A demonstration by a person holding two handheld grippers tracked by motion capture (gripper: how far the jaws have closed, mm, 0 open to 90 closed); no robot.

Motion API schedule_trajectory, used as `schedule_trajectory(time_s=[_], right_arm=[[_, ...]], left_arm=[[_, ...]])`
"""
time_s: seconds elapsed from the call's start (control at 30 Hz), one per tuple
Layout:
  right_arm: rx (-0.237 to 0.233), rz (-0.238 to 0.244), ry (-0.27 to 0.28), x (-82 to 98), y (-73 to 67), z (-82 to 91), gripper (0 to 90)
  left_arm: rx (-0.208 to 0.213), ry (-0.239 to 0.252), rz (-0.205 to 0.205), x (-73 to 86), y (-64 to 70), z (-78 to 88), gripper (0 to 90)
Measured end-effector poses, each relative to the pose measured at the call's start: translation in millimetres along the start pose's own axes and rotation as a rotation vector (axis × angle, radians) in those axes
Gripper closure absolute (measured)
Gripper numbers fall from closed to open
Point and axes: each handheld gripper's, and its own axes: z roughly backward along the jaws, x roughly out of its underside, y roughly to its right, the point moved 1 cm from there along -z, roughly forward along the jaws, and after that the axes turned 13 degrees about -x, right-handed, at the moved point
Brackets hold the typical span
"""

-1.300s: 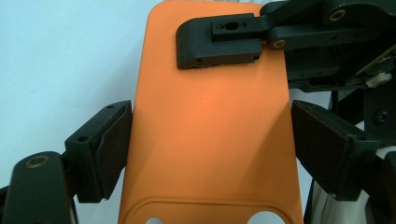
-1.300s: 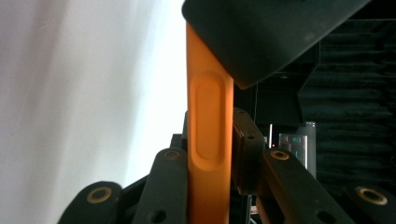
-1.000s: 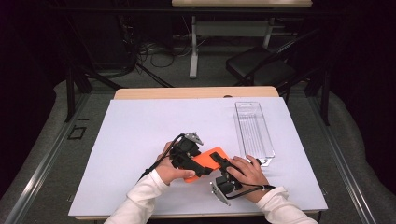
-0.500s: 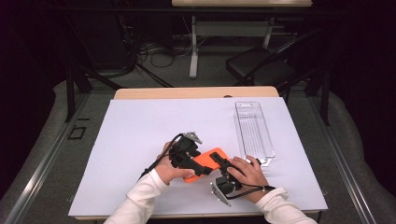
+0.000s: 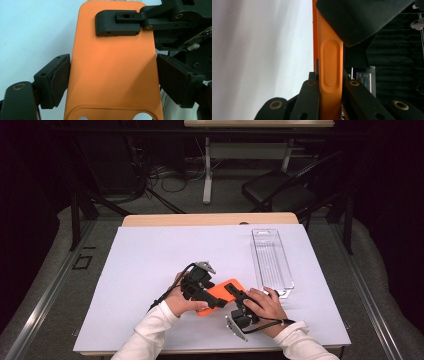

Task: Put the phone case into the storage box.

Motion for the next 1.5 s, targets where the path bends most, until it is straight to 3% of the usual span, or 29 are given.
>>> schedule_trajectory(time_s=[0.07,0.6,0.97,1.3,1.5], right_arm=[[0.0,-0.002,-0.001,0.4,0.1,0.3,86.8],[-0.023,-0.037,-0.001,5.1,-1.7,-0.4,86.8],[-0.015,-0.079,0.002,10.0,-1.8,2.4,86.7],[-0.016,-0.081,0.007,11.4,-0.9,4.0,86.7],[-0.018,-0.085,0.006,11.2,-0.1,5.0,86.7]], left_arm=[[0.016,0.007,0.007,0.1,-0.3,-0.3,14.8],[0.006,0.056,0.036,1.0,-3.9,13.3,14.8],[-0.032,0.115,0.045,5.8,-14.9,37.4,15.1],[-0.084,0.146,0.069,13.1,-26.3,55.2,15.2],[-0.087,0.168,0.071,15.8,-31.5,61.2,15.2]])
